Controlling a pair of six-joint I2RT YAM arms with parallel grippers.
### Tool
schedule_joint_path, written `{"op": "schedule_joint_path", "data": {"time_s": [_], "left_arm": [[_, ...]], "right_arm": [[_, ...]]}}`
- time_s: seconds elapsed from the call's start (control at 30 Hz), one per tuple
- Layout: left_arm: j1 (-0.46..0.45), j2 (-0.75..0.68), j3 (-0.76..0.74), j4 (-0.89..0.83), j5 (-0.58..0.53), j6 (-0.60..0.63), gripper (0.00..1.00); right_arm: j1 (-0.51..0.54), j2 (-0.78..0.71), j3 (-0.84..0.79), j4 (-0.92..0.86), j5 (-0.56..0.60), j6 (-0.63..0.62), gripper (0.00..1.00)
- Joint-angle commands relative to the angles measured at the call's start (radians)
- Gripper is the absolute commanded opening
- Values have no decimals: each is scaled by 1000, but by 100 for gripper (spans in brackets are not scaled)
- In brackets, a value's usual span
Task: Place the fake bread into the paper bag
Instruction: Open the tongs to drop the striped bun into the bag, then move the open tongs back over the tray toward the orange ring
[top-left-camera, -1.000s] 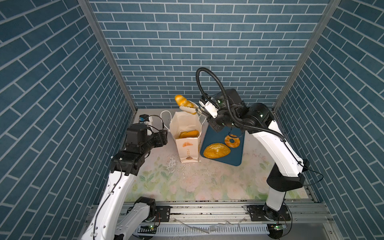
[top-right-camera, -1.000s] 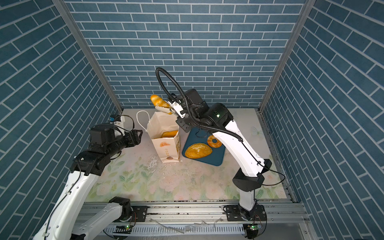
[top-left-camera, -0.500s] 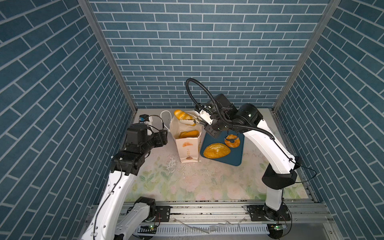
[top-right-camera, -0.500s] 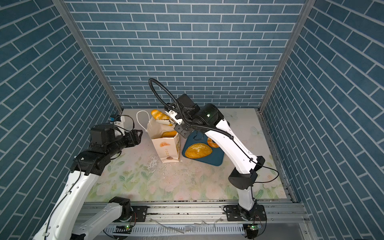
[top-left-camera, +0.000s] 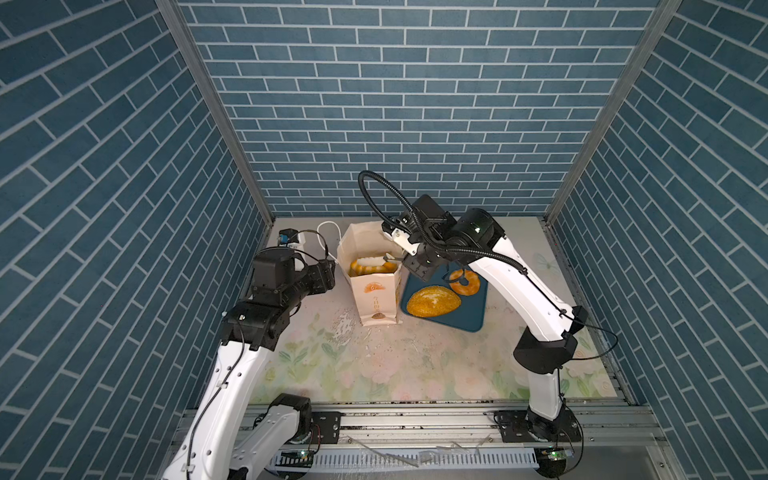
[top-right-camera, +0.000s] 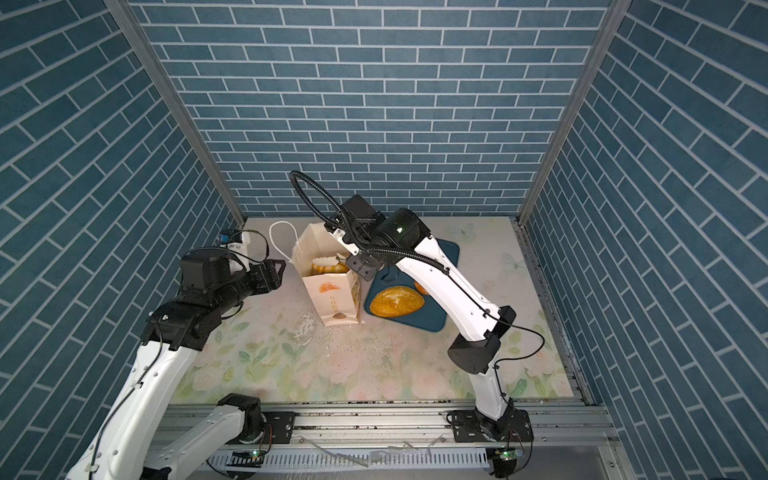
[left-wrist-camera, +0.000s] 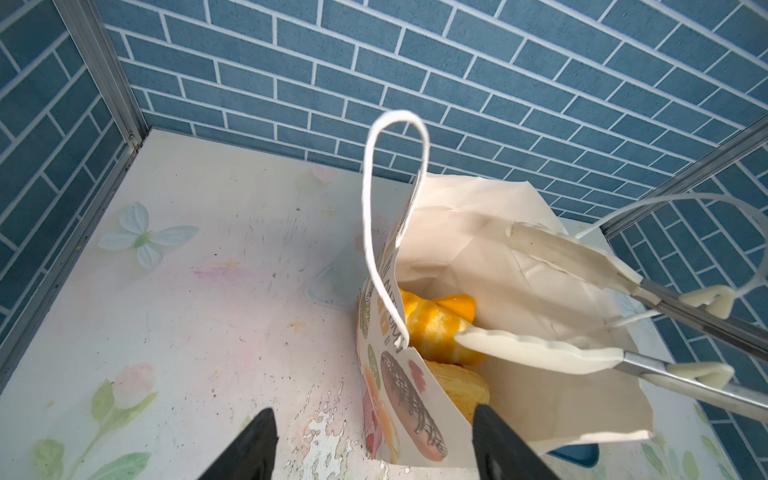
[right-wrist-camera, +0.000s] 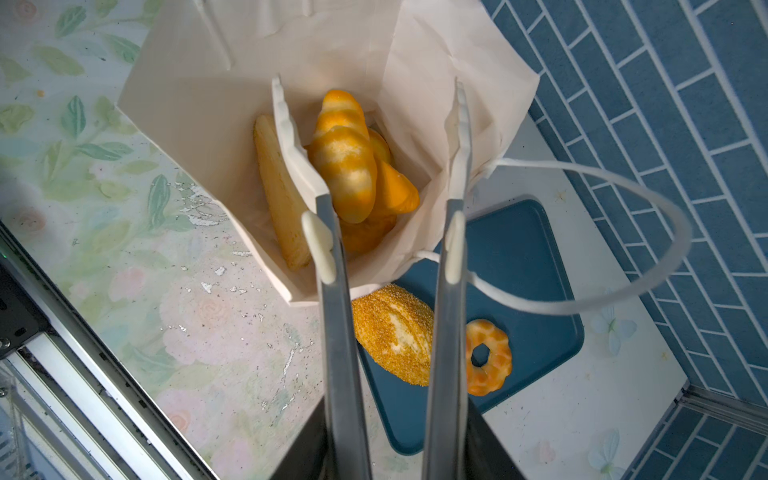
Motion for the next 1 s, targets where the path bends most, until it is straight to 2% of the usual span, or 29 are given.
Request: {"op": "schedule_joint_path", "data": {"time_s": [0.0, 0.3, 0.53, 0.73, 0.97], "left_arm": [[-1, 2, -5, 1, 5, -1, 76], [-2, 3, -6, 6, 6, -12, 76], [-2, 0, -6, 5, 8, -14, 76], [-2, -3, -5, 3, 7, -13, 76], [-2, -2, -8, 8, 15, -13, 76]], "right_arm": [[5, -23, 51, 4, 26, -20, 44], [5, -116, 63, 129, 23, -27, 44], [-27, -184, 45, 179, 153, -26, 44], [-115, -293, -84, 235, 213, 26, 44], [-317, -428, -364, 285, 161, 123, 44]]}}
